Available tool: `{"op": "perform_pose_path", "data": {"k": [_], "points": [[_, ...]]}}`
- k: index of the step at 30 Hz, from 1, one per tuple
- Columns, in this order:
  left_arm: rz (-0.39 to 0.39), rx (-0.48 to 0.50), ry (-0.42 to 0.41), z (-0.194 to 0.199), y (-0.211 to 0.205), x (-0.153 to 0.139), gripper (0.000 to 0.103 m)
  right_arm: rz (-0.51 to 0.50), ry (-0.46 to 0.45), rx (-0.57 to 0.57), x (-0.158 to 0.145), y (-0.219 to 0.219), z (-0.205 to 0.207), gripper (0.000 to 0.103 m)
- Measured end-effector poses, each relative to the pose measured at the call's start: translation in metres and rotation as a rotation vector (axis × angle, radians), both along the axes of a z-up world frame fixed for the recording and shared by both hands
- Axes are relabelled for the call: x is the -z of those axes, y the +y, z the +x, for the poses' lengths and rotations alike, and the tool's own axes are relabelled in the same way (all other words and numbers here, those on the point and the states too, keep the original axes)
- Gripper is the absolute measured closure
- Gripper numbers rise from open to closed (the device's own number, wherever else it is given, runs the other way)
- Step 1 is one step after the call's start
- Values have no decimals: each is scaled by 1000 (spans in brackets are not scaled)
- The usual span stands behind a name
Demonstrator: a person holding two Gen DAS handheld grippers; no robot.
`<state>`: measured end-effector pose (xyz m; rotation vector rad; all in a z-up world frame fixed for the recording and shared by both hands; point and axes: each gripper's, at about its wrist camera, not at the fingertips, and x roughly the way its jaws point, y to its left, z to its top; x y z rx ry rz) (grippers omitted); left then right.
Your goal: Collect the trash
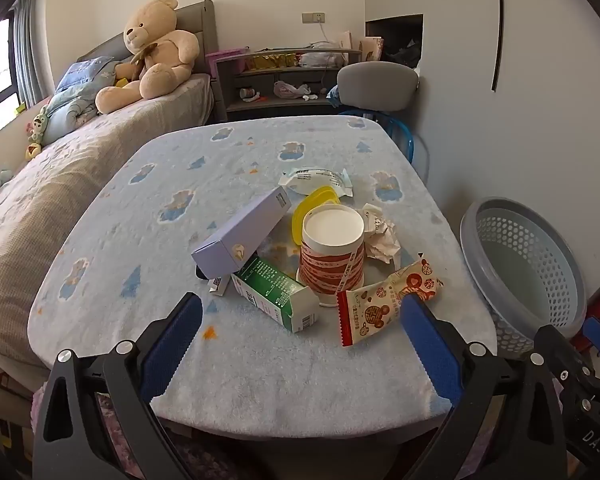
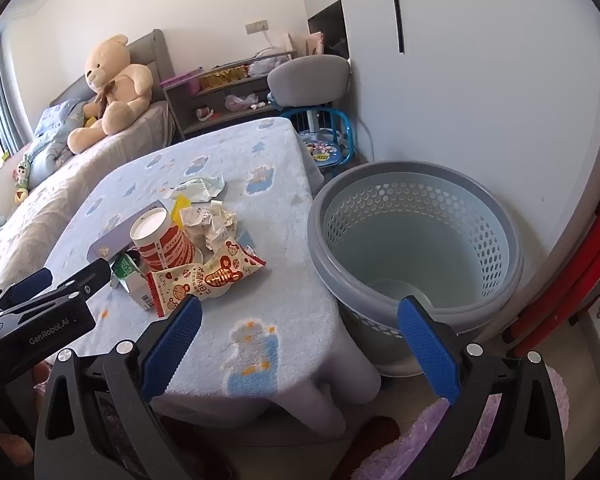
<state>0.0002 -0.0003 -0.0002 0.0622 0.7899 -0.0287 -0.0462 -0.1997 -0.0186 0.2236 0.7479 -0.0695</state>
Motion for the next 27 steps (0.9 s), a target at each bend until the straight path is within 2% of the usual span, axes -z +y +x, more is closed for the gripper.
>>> {"op": "perform_pose_path", "data": {"k": [27], "points": [[6, 19, 1, -14, -7, 0, 8, 3, -11, -7, -6, 3, -9, 7]]}}
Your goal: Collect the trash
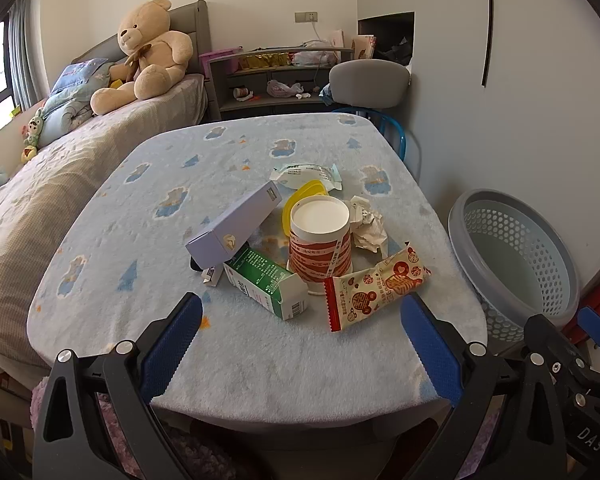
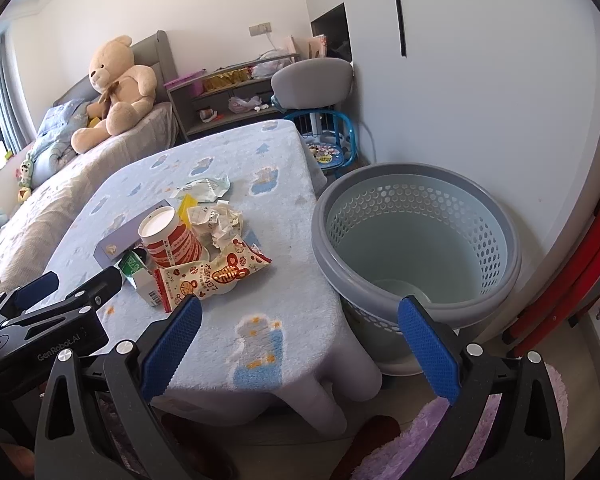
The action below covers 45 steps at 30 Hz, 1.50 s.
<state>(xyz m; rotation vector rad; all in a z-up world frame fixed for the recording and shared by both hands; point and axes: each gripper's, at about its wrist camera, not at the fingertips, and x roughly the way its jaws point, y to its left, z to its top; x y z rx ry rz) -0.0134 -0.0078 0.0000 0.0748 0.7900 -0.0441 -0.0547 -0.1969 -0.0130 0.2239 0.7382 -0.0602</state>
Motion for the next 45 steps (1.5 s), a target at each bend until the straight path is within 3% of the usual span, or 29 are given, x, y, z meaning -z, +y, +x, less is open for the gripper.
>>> {"op": "perform_pose_path", "data": {"k": [45], "points": [[-11, -9, -12, -7, 7, -6, 8, 5, -12, 7, -6, -3, -4, 7]]}}
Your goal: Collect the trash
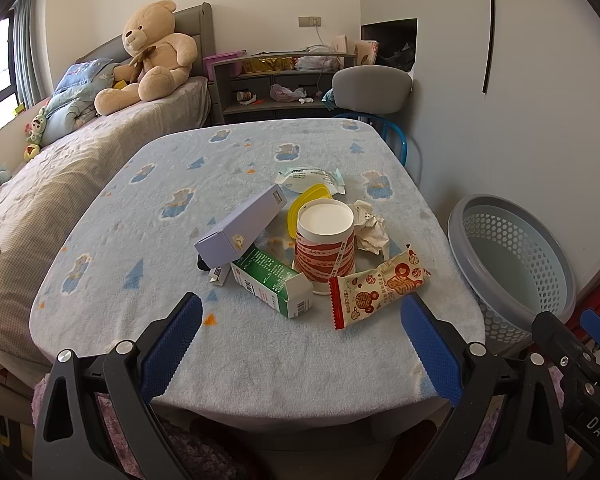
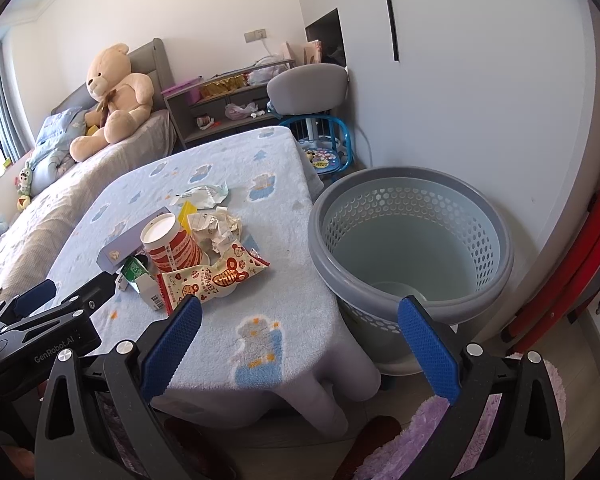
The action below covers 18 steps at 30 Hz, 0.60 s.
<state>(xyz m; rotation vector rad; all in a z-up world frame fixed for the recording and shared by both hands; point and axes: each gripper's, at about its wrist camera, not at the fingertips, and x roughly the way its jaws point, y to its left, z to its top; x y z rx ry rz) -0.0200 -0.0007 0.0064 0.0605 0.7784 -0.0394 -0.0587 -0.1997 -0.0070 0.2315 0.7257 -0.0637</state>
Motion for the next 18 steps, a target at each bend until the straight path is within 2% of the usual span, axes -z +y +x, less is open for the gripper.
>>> {"op": "perform_pose_path", "data": {"k": [18], "points": [[0, 1, 0, 0, 0, 1, 8, 1, -2, 1, 1, 0, 0, 7]]}}
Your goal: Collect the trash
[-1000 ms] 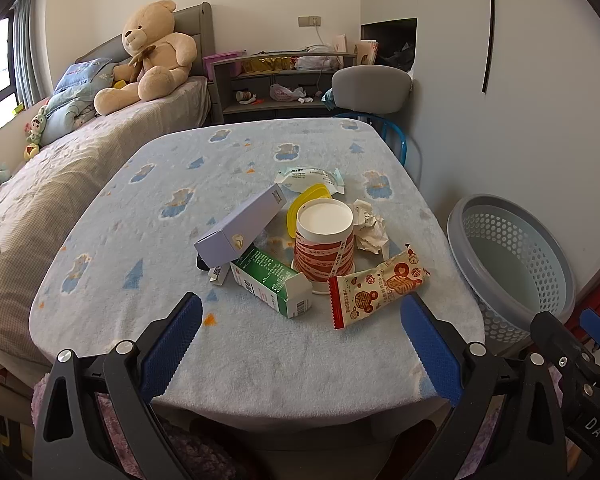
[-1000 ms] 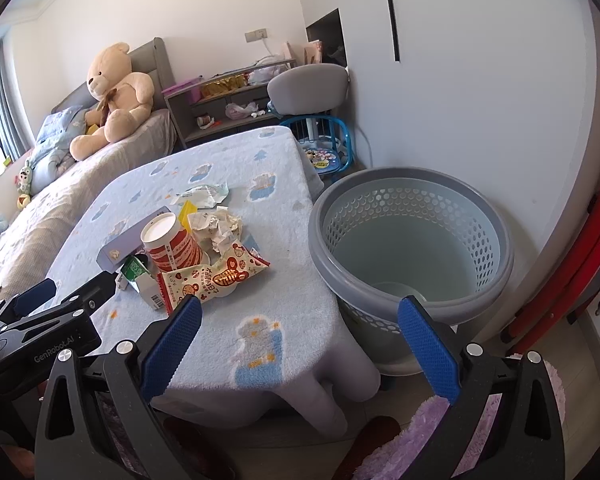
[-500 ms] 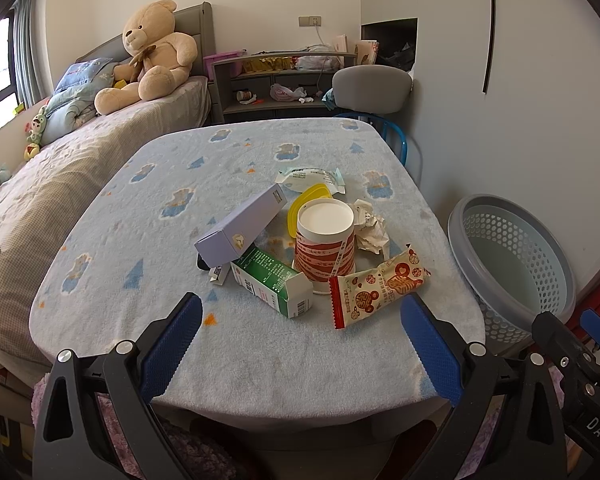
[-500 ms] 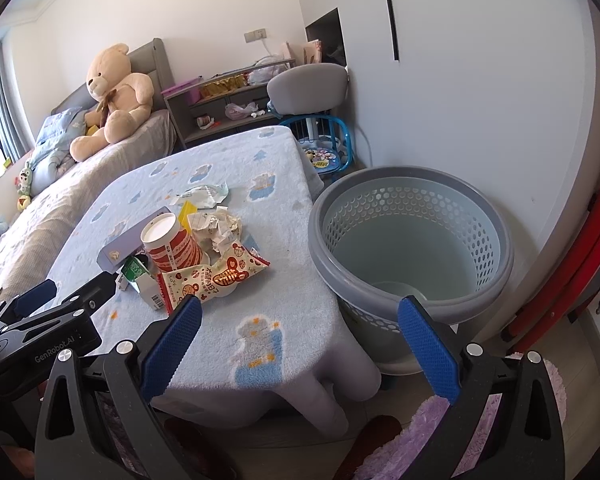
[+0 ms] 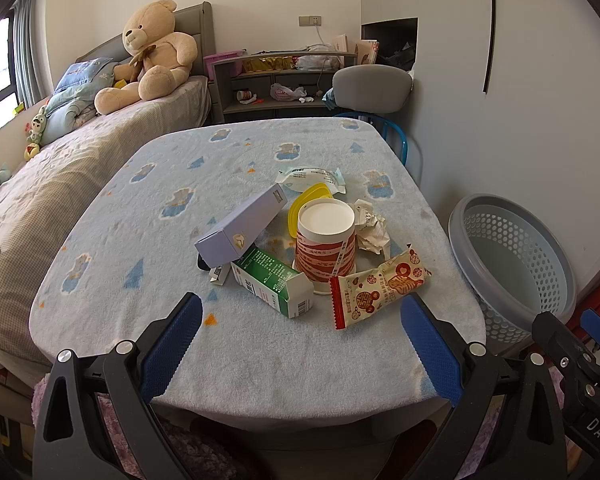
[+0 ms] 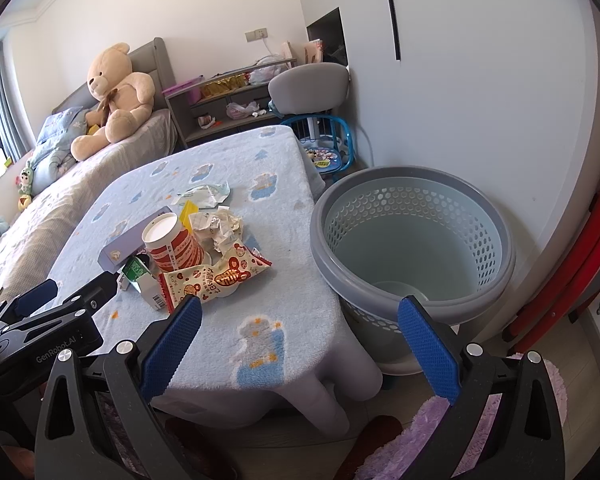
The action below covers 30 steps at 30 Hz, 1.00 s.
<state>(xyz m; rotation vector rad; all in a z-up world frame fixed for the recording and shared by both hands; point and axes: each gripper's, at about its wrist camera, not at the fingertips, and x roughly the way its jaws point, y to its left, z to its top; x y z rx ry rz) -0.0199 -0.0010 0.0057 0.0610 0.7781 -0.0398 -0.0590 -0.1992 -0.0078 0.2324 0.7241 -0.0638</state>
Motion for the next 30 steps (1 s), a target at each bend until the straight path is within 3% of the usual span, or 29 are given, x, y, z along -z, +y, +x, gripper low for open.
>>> {"op": "perform_pose_path", "data": {"k": [15, 30], "points": [[0, -44, 26, 4, 24, 11, 8, 6, 24, -29, 0, 5, 4, 7], [-1, -171, 54, 22, 82, 28, 8, 4, 102, -212, 38, 68, 69, 7]]}}
